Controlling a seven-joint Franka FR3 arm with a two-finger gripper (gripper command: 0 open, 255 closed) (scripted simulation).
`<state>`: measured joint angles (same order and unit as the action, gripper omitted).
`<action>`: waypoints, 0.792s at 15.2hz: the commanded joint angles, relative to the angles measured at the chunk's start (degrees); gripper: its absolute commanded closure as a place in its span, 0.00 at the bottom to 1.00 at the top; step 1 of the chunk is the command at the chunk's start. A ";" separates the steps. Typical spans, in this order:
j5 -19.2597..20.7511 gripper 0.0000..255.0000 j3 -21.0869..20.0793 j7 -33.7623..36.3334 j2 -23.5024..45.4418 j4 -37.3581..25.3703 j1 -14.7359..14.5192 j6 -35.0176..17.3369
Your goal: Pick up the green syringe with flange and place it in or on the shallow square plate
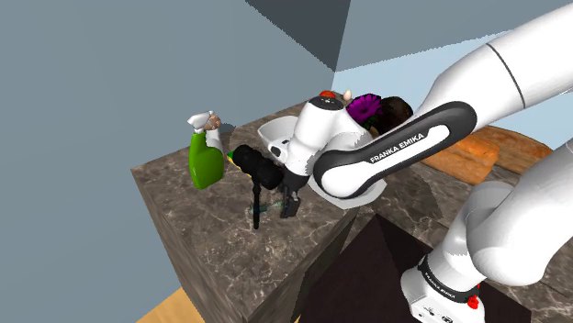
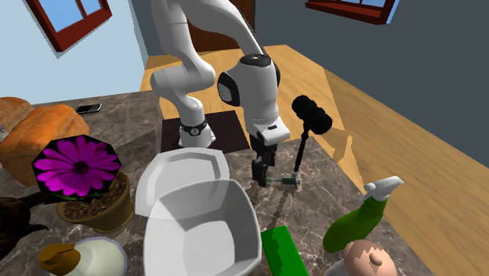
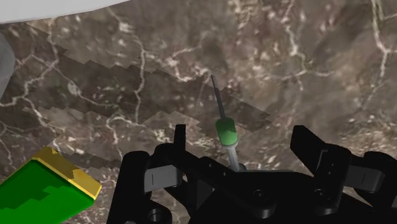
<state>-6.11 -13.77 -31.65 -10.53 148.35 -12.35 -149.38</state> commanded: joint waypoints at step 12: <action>0.35 1.00 -0.13 0.24 1.21 -0.19 0.11 -1.07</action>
<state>-5.78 -14.04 -31.37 -9.53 147.93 -12.35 -150.43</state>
